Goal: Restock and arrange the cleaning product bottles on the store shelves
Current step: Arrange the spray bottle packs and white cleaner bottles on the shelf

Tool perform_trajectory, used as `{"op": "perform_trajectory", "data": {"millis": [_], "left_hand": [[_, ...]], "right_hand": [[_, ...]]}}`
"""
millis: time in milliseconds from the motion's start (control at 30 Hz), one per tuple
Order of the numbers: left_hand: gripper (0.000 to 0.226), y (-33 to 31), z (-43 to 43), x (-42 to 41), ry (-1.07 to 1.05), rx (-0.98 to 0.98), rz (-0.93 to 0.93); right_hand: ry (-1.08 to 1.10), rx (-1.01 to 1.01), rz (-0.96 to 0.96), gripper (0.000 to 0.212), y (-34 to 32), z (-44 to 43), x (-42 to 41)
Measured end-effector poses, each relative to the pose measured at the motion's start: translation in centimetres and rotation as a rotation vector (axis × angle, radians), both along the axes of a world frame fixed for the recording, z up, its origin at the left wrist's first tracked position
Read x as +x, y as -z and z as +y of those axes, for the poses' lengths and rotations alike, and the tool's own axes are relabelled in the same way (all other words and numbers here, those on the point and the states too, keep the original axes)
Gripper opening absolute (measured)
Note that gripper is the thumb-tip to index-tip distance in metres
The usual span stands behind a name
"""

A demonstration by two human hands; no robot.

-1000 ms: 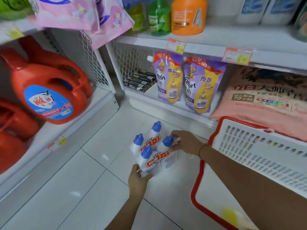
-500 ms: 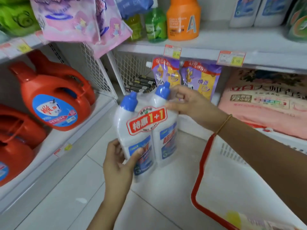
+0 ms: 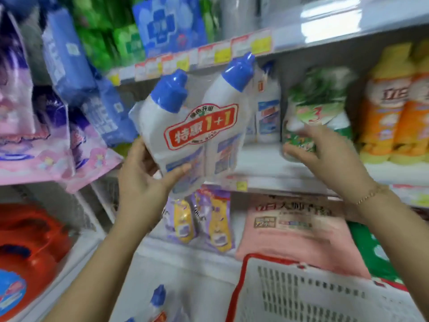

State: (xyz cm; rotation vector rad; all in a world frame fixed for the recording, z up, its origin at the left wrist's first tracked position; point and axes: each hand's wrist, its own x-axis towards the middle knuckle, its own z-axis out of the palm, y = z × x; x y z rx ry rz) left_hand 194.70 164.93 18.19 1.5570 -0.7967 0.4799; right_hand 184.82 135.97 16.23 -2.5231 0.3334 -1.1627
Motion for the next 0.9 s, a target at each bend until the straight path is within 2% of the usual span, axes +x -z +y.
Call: {"op": "perform_trajectory", "data": {"millis": [67, 200, 300, 400, 600, 733, 900], "left_hand": [[0.054, -1.1, -3.0, 1.6, 0.050, 0.034, 0.008], [0.053, -1.7, -8.3, 4.7, 0.123, 0.117, 0.071], [0.053, -1.4, -11.0, 6.9, 0.156, 0.163, 0.100], [0.053, -1.3, -12.8, 9.4, 0.189, 0.188, 0.182], [0.054, -0.9, -14.9, 13.8, 0.300, 0.178, 0.314], [0.054, -0.9, -16.9, 18.2, 0.375, 0.259, 0.360], [0.067, -0.7, -19.1, 22.0, 0.402, 0.329, 0.373]], "right_hand": [[0.236, -0.041, 0.137, 0.037, 3.4, -3.7, -0.9], [0.331, -0.266, 0.272, 0.054, 8.1, -7.5, -1.9], [0.389, -0.351, 0.241, 0.059, 9.3, -8.3, -2.1], [0.474, -0.379, 0.187, 0.054, 10.2, -8.4, -1.6], [0.562, -0.363, 0.092, 0.050, 10.5, -8.0, -0.1], [0.571, -0.358, 0.021, 0.045, 9.5, -7.7, 1.3], [0.552, -0.398, -0.001, 0.045, 9.6, -7.5, 1.9]]}}
